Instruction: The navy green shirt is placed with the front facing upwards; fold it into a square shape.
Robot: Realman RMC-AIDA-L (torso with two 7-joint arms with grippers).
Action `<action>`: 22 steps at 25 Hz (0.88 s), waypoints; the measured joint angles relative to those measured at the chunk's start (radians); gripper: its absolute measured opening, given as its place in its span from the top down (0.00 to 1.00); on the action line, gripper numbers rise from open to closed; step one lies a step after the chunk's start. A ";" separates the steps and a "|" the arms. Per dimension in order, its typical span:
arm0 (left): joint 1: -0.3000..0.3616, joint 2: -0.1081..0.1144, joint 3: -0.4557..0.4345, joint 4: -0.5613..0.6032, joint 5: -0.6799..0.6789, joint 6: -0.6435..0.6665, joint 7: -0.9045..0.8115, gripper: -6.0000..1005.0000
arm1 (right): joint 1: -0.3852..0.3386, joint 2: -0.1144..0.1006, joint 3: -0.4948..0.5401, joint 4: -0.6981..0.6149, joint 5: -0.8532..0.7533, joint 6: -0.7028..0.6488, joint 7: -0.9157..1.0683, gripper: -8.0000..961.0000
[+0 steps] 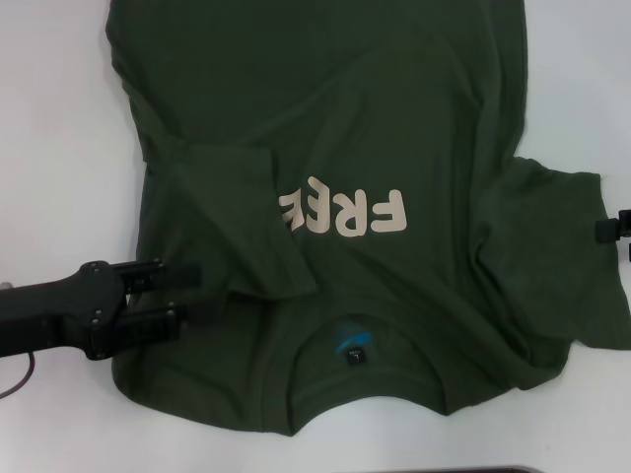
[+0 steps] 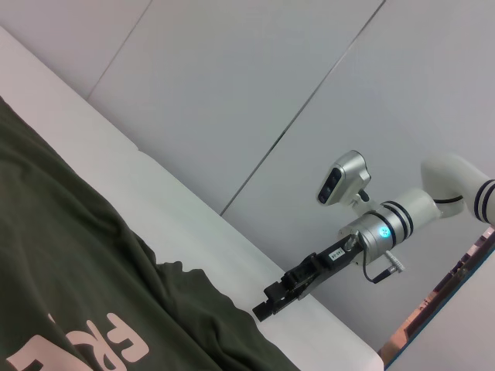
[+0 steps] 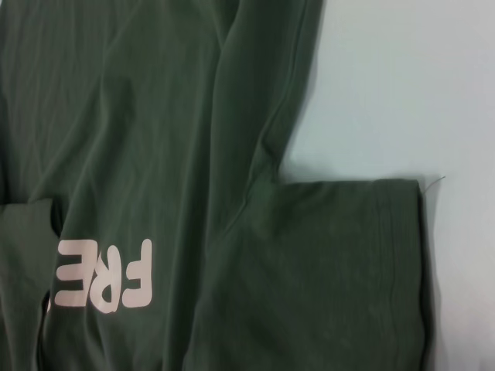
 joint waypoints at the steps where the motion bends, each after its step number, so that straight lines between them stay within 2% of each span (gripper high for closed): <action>1: 0.000 0.000 0.000 0.000 0.000 0.000 0.000 0.39 | 0.000 0.000 0.000 0.001 0.000 0.002 0.000 0.09; 22: -0.002 0.000 -0.001 0.000 -0.002 0.000 0.000 0.39 | 0.002 0.001 -0.003 0.013 0.000 0.022 0.000 0.11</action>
